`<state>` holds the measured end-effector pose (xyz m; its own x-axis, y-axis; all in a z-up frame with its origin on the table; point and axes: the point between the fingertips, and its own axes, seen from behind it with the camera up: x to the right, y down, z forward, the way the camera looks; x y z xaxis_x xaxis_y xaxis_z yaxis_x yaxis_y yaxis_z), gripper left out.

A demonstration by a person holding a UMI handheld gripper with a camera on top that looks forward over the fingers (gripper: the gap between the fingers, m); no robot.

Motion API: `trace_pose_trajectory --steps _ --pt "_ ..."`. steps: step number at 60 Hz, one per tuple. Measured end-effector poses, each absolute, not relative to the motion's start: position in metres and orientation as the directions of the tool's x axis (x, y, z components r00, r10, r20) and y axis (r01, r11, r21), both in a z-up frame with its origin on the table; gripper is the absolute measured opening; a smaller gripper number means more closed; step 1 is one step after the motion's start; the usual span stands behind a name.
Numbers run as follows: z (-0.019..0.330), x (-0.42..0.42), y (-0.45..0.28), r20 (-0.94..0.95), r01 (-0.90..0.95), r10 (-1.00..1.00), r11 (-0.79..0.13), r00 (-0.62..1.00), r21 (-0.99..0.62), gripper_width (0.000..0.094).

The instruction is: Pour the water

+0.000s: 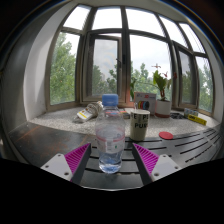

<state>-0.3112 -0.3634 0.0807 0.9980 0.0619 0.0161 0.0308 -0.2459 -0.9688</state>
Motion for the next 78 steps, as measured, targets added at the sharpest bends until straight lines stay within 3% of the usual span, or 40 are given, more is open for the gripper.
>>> trace_pose_trajectory --steps 9,15,30,44,51,57,61,66,72,78 --pt "0.078 -0.318 -0.317 0.036 0.043 0.037 -0.213 0.999 -0.976 0.0770" --pt "0.079 -0.315 -0.303 0.069 0.072 0.022 -0.180 0.997 -0.981 0.0559" --pt "0.086 -0.318 -0.303 0.081 0.083 0.021 -0.120 0.996 -0.989 0.0302" --pt "0.112 -0.332 -0.307 0.066 0.071 0.053 -0.093 0.996 -0.993 0.0293" --pt "0.161 -0.353 -0.301 -0.032 -0.028 0.109 -0.037 0.994 -0.999 0.0293" --pt "0.222 -0.377 -0.288 -0.224 -0.231 0.194 0.013 0.955 -0.973 0.0294" --pt "0.259 -0.383 -0.278 -0.392 -0.412 0.265 0.022 0.881 -0.911 0.0293" --pt "0.303 -0.395 -0.260 -0.624 -0.660 0.356 -0.029 0.695 -0.751 0.0294" --pt "0.334 -0.380 -0.232 -0.838 -0.880 0.414 -0.154 0.355 -0.449 0.0294" --pt "0.345 -0.357 -0.203 -0.921 -0.961 0.389 -0.258 -0.012 -0.097 0.0292"
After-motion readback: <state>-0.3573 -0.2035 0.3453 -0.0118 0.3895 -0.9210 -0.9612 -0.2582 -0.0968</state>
